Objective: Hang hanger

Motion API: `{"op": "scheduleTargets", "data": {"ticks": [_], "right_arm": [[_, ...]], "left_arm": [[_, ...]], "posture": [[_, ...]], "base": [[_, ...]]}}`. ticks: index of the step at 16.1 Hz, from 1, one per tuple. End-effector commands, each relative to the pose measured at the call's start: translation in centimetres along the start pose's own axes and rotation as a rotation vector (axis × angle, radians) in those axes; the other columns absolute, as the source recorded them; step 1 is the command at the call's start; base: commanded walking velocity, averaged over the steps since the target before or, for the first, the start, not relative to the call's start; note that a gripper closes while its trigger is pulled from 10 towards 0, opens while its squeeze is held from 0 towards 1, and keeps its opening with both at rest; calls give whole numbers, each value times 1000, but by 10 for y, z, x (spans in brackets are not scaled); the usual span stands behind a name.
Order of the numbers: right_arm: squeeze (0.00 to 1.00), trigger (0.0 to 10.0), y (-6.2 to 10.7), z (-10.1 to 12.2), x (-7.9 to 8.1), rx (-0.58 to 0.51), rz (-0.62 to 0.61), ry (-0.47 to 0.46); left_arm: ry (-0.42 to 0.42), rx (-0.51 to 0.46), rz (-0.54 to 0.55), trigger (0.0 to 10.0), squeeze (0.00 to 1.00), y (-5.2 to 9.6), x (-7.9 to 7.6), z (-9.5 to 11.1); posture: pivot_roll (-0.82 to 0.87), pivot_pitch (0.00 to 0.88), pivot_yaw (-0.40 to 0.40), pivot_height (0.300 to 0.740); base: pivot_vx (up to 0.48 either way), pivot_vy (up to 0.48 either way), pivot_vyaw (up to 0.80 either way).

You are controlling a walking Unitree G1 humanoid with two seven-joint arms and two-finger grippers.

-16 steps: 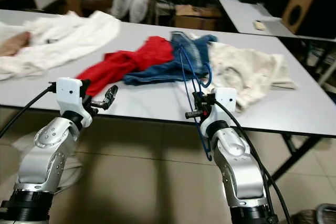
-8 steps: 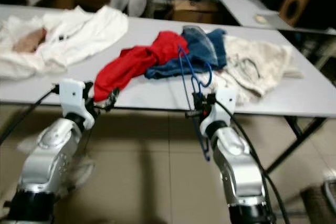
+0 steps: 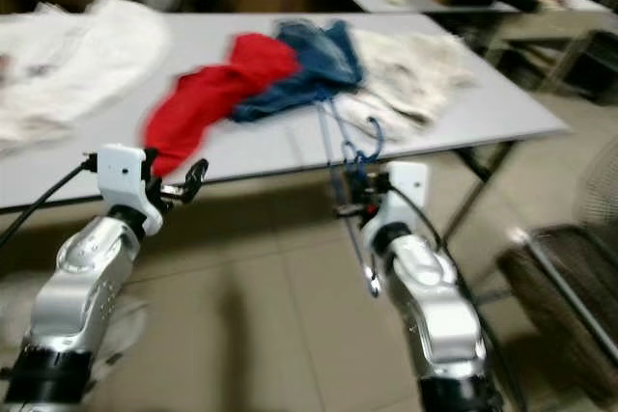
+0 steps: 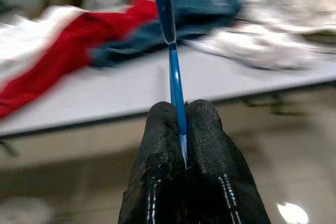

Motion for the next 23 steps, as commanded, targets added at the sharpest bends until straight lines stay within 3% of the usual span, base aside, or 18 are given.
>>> {"op": "scheduleTargets", "data": {"ticks": [1,6,9,12,17,19,23], "right_arm": [[0,10000,1,5,-6,-21,-25,12],[0,10000,2,-10,-8,22,39,68],[0,10000,1,-4,-4,-5,68,90],[0,10000,4,-6,-1,-10,98,55],[0,10000,6,-6,4,-18,128,85],[0,10000,7,-10,12,-6,163,120],[0,10000,6,-13,19,7,200,122]], "left_arm": [[-3,12,-4,10000,0,1,0,-1],[-42,-7,41,10000,0,2,8,-1],[-58,2,67,10000,0,0,15,-1],[-57,12,55,10000,0,3,14,-4],[-59,18,39,10000,0,3,13,-5],[-61,30,71,10000,0,7,23,-8],[-51,13,64,10000,0,5,24,-1]], "posture": [[-69,0,-69,740],[-68,0,-67,740],[-69,0,-58,740],[-70,0,-59,740],[-68,0,-59,740],[-72,0,-65,740],[-63,0,-67,740]], "base": [[0,0,0],[0,0,0],[263,0,0],[284,0,0],[308,0,0],[311,0,0],[308,0,241]]}}
Point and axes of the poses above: a point about 5 cm out from each wrist's last joint towards the gripper, its own y axis pointing back from the gripper into the wrist, its own z axis along the axis of the wrist's last joint, x = y × z, the point moved 3 cm from there along -y, pointing out of the wrist towards the gripper, and after that the axes turned 2 degrees about y, right-handed, at the moved point
